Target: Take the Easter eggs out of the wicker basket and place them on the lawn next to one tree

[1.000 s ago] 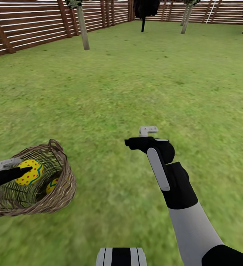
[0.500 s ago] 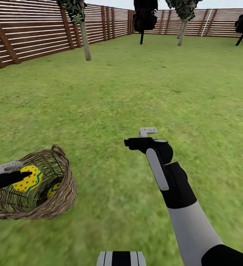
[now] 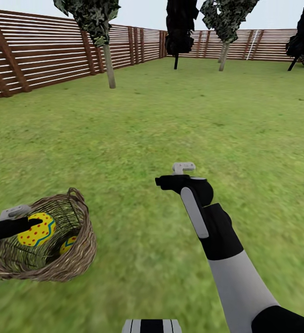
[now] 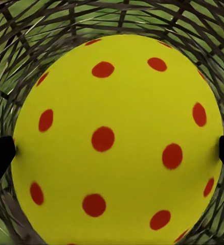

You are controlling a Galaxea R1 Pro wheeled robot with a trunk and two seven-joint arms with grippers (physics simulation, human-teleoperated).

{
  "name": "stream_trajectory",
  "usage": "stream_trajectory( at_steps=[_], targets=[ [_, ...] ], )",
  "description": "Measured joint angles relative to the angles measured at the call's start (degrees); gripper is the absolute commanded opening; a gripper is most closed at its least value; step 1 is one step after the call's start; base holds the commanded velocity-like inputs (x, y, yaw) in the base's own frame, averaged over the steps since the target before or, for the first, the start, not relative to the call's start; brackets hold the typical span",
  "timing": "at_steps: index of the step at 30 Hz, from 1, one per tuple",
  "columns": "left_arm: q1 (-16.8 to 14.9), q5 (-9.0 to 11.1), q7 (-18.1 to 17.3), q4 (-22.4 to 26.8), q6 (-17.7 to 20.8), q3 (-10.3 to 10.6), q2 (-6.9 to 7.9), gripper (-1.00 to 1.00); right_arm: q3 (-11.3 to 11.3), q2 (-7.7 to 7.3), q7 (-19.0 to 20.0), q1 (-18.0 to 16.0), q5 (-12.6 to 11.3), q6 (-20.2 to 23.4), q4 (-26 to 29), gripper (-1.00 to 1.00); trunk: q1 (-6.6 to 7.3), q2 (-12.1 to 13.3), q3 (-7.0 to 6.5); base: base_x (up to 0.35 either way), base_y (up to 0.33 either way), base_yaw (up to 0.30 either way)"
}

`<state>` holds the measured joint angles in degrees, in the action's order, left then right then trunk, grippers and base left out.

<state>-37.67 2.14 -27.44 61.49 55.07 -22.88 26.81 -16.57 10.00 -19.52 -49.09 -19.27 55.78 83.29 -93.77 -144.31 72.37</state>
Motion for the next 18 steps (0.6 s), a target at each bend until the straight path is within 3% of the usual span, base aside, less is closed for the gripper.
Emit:
stream_trajectory(
  at_steps=[6, 13, 18],
  targets=[
    [-0.08, -0.03, -0.02, 0.09, 2.44, 0.69, 0.0, -1.0, -0.01, 0.0, -0.01, 0.0, 0.0, -0.24, -1.99, 1.0, 0.16, 0.08, -1.33, 0.0, 0.0, 0.0],
    [-0.09, -0.04, -0.04, -0.05, 2.73, 0.72, 0.05, -1.0, 0.02, 0.0, -0.01, 0.0, -0.12, -0.29, -2.42, 1.0, 0.34, 0.17, -2.88, 0.0, 0.0, 0.0],
    [-0.09, -0.03, -0.05, -0.15, 2.74, 0.78, 0.09, -1.0, 0.02, 0.0, -0.01, 0.07, -0.38, -2.61, -2.42, 1.0, 0.46, 0.24, -3.99, 0.0, 0.0, 0.0]
  ],
)
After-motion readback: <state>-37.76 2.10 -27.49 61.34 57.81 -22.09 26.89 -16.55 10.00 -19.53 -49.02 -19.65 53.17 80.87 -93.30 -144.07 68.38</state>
